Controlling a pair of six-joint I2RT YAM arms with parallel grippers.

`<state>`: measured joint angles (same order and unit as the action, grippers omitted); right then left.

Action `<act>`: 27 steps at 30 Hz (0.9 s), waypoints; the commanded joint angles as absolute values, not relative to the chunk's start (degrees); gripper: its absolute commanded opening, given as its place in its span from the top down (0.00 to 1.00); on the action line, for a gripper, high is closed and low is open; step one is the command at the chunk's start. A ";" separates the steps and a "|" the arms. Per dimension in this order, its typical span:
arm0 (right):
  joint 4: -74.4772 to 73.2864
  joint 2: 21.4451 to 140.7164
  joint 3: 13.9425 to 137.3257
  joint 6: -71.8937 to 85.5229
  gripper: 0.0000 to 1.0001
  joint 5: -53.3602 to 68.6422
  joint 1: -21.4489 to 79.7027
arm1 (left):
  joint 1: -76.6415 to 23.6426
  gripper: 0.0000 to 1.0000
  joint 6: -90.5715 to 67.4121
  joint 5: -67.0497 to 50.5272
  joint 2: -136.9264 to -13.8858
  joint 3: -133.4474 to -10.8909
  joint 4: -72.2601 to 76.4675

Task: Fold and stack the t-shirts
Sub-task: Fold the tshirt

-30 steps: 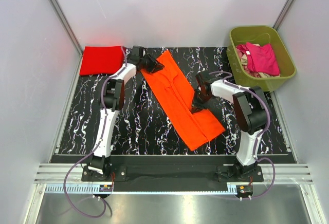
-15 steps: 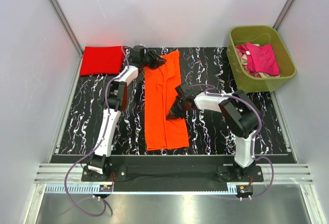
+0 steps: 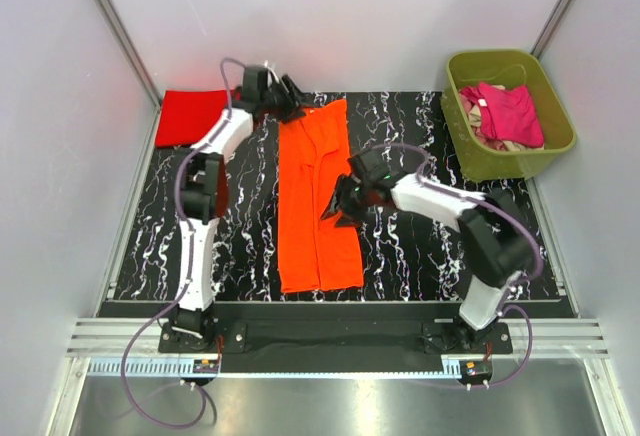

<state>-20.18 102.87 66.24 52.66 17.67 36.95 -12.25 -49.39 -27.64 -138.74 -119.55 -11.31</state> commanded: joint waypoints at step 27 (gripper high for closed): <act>-18.81 83.66 46.92 37.44 0.42 34.98 36.55 | -20.13 0.47 -44.20 -20.75 -51.78 -30.42 -33.13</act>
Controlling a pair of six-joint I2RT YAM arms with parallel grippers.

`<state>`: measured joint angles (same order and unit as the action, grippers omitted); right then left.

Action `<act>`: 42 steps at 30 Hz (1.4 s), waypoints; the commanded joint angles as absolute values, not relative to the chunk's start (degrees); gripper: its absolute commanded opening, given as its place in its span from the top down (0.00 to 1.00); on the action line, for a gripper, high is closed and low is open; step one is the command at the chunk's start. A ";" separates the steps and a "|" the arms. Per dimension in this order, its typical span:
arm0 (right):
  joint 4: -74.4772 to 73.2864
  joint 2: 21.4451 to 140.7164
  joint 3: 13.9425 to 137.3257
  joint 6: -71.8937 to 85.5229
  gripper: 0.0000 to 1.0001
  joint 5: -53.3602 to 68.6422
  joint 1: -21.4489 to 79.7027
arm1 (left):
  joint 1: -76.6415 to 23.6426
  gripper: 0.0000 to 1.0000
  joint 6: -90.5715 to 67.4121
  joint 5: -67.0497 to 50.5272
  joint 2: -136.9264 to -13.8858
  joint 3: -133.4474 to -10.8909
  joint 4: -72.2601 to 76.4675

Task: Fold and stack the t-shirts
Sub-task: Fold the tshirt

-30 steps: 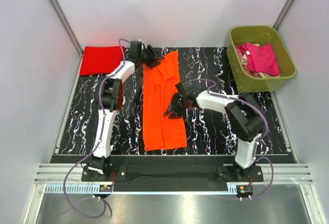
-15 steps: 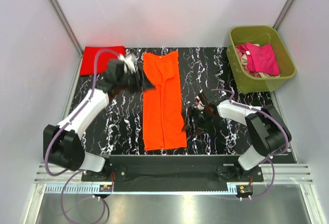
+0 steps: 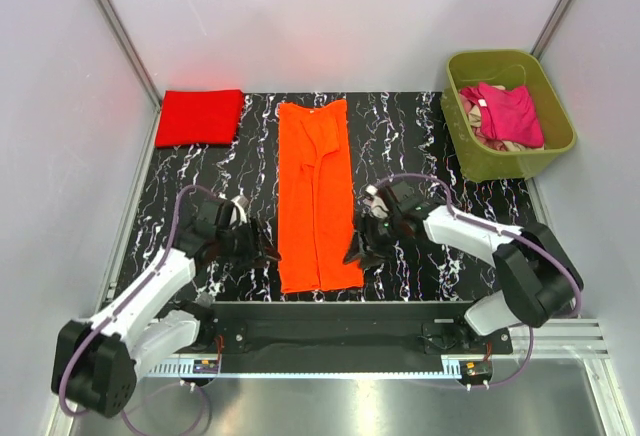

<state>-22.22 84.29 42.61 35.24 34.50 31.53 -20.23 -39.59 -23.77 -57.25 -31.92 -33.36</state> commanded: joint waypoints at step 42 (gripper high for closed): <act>-15.04 99.68 53.54 47.54 0.98 29.27 50.71 | -20.21 0.40 -43.16 -22.24 -57.30 -30.14 -37.00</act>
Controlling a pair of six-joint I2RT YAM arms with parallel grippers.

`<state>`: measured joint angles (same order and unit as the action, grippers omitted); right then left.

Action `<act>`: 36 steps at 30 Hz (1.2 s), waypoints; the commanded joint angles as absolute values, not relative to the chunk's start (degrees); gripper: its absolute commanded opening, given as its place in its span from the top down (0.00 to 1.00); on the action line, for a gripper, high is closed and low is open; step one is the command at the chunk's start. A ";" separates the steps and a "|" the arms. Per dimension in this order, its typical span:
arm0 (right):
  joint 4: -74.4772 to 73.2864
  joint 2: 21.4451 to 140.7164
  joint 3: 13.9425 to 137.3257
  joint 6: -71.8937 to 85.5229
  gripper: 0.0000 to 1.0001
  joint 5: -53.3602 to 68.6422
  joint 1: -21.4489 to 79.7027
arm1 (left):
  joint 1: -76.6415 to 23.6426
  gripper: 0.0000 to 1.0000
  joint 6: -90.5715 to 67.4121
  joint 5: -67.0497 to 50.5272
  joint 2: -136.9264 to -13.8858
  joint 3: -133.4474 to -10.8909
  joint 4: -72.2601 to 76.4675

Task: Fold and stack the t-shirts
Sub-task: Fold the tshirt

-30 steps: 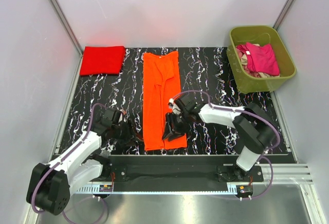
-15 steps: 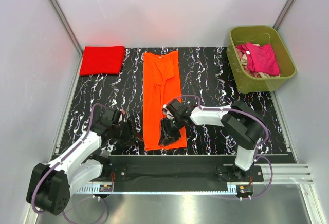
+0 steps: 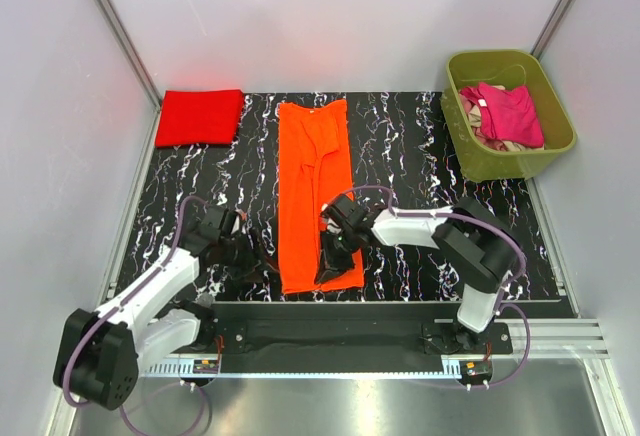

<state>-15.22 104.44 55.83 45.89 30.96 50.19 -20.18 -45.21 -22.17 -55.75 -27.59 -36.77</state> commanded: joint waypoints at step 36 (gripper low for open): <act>-13.62 92.38 45.89 51.24 0.98 25.41 50.97 | -12.83 0.95 -35.33 -19.70 -120.84 -79.63 -23.46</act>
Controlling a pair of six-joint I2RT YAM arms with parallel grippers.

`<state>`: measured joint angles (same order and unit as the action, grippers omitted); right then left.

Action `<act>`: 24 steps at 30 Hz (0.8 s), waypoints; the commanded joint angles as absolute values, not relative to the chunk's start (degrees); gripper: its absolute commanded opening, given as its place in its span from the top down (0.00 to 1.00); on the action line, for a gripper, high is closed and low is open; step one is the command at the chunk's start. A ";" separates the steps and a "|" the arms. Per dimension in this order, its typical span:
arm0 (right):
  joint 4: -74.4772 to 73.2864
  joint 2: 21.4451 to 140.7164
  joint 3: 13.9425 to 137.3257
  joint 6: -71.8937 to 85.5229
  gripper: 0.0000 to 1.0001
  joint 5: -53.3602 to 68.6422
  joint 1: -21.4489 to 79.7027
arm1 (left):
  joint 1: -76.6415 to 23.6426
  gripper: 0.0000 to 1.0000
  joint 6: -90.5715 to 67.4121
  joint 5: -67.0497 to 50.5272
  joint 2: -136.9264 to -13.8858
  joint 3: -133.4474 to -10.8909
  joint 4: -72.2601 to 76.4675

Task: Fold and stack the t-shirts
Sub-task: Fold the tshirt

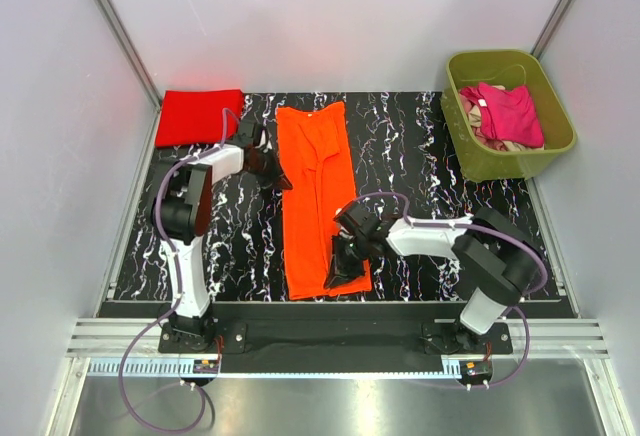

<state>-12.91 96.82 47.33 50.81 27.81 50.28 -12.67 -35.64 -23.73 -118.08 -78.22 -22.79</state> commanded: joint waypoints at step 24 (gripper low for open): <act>-15.11 95.28 46.14 47.03 0.71 28.83 50.98 | -11.34 0.63 -27.25 -15.90 -105.75 -75.16 -34.01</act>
<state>-10.59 97.25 44.47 50.28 29.87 50.33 -11.77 -29.65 -17.47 -114.19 -78.30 -31.92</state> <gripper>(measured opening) 0.258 0.326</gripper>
